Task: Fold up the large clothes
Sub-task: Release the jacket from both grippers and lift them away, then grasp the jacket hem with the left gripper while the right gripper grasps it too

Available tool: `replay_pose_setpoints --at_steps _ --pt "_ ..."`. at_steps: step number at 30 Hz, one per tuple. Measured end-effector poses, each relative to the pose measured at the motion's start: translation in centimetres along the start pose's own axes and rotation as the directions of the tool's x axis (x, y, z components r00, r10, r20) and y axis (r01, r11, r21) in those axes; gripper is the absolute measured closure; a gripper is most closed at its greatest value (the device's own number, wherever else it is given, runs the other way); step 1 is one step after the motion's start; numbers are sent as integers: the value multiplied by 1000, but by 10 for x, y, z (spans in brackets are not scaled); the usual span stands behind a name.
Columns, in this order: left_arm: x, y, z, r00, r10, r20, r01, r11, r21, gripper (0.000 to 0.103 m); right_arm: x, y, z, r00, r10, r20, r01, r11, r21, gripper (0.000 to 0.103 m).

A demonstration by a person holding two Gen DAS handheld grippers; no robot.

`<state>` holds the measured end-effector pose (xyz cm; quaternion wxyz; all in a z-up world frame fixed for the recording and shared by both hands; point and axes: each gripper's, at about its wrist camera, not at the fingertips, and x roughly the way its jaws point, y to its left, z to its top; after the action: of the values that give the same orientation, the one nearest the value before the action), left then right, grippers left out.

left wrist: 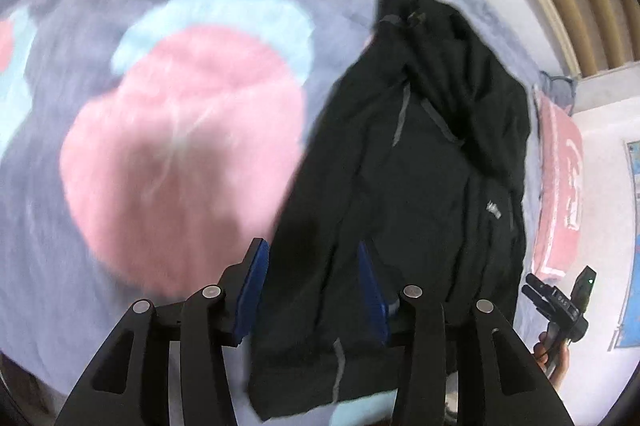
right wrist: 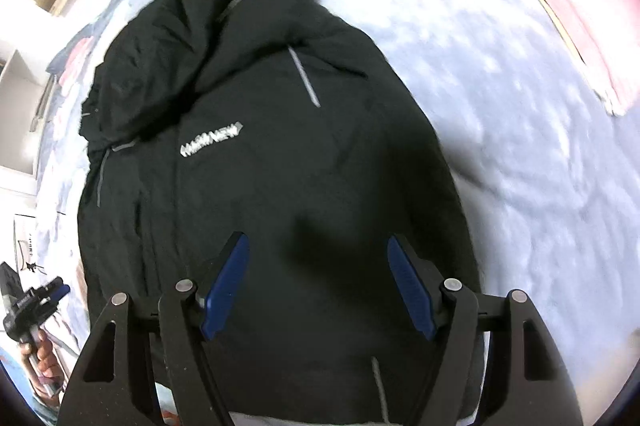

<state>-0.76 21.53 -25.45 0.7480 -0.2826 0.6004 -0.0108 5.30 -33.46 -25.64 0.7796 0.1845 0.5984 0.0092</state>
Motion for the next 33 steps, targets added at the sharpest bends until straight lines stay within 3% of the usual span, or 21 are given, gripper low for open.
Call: replay_pose_setpoints --at_steps 4,12,14,16,19,21,29,31,33 --pt "15 22 -24 997 -43 -70 39 998 -53 56 2 -19 -15 999 -20 -33 21 999 27 28" --pt "48 28 -53 987 -32 -157 22 998 -65 56 -5 -43 -35 997 -59 -56 61 997 37 28" --pt "47 22 -57 986 -67 -151 61 997 -45 57 -10 -47 -39 996 -80 -48 81 996 26 28" --pt "40 10 -60 981 -149 -127 148 989 -17 58 -14 -50 -44 992 -118 -36 118 993 -2 28" --pt "25 -3 -58 947 -307 -96 309 951 -1 58 -18 -60 -55 990 -131 -49 131 991 -6 28" --pt "25 -4 -55 930 -356 -95 356 934 -18 57 -19 -71 -61 993 -103 -60 105 994 32 28" --pt "52 12 -50 941 -303 -151 290 951 -105 55 1 -86 -78 990 -83 -112 93 992 89 32" --pt "55 7 -52 947 -277 -163 266 960 -88 55 6 -85 -81 991 -20 -131 36 992 119 42" --pt "50 1 -50 943 -279 -180 269 960 -77 55 3 -78 -81 991 25 -128 -9 992 125 44"
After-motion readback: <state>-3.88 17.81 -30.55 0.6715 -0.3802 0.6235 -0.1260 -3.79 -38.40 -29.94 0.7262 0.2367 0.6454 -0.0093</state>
